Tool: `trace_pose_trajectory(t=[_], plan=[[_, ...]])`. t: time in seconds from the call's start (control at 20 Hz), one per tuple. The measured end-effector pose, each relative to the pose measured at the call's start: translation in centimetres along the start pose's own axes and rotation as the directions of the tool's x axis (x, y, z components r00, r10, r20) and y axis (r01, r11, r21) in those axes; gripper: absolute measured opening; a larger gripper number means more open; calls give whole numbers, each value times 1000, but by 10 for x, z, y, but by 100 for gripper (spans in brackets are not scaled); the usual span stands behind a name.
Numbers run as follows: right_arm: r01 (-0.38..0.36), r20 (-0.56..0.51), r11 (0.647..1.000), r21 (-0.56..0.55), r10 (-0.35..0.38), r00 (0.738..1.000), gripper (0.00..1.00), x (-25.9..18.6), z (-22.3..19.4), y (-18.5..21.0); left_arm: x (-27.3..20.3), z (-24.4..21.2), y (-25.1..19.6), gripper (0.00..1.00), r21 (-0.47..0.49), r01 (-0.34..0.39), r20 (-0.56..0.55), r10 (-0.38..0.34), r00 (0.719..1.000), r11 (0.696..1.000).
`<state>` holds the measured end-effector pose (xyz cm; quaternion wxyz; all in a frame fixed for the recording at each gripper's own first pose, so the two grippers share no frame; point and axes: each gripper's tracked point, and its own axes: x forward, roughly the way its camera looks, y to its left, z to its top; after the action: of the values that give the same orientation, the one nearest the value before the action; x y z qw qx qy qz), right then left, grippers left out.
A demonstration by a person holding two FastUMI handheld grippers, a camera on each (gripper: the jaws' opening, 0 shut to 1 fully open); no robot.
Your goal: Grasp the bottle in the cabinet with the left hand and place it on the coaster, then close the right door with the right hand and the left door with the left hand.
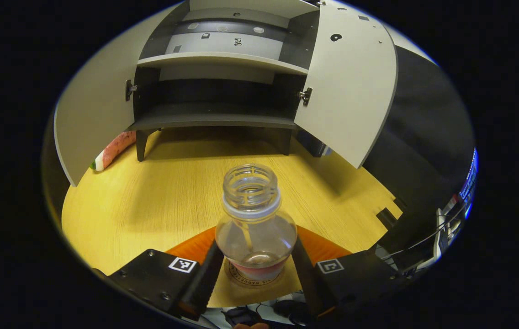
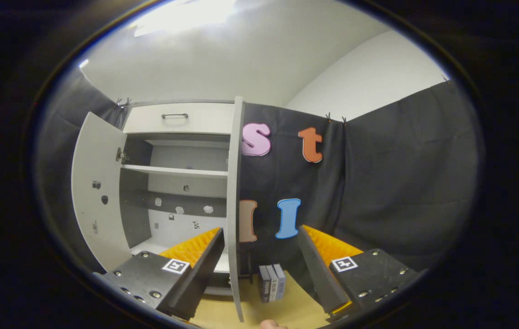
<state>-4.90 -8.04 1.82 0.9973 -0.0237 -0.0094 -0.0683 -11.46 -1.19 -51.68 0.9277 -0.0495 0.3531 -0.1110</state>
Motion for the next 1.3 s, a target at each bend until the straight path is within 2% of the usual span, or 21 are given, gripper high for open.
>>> trace_pose_trajectory(t=[0.35, 0.8, 1.0, 1.15, 1.3], plan=[[-11, -10, 1000, 29, 11, 1000, 96, 10, -10, -1, -18, 29, -6, 80, 53, 18, 32, -20, 999, 998], [-26, -25, 997, 67, 27, 999, 96, 26, -24, -1, -71, 126, -41, 79, 130, 69, 208, -95, 973, 989], [-24, -28, 998, 63, 26, 999, 97, 31, -30, -6, -103, 184, -45, 79, 138, 32, 319, -75, 945, 990], [-12, -38, 998, 64, 14, 999, 96, 37, -39, -14, -134, 237, -40, 78, 112, -24, 422, -25, 906, 993], [2, -56, 998, 59, 1, 998, 96, 48, -51, -19, -172, 290, -41, 78, 65, -49, 497, 11, 867, 997]])
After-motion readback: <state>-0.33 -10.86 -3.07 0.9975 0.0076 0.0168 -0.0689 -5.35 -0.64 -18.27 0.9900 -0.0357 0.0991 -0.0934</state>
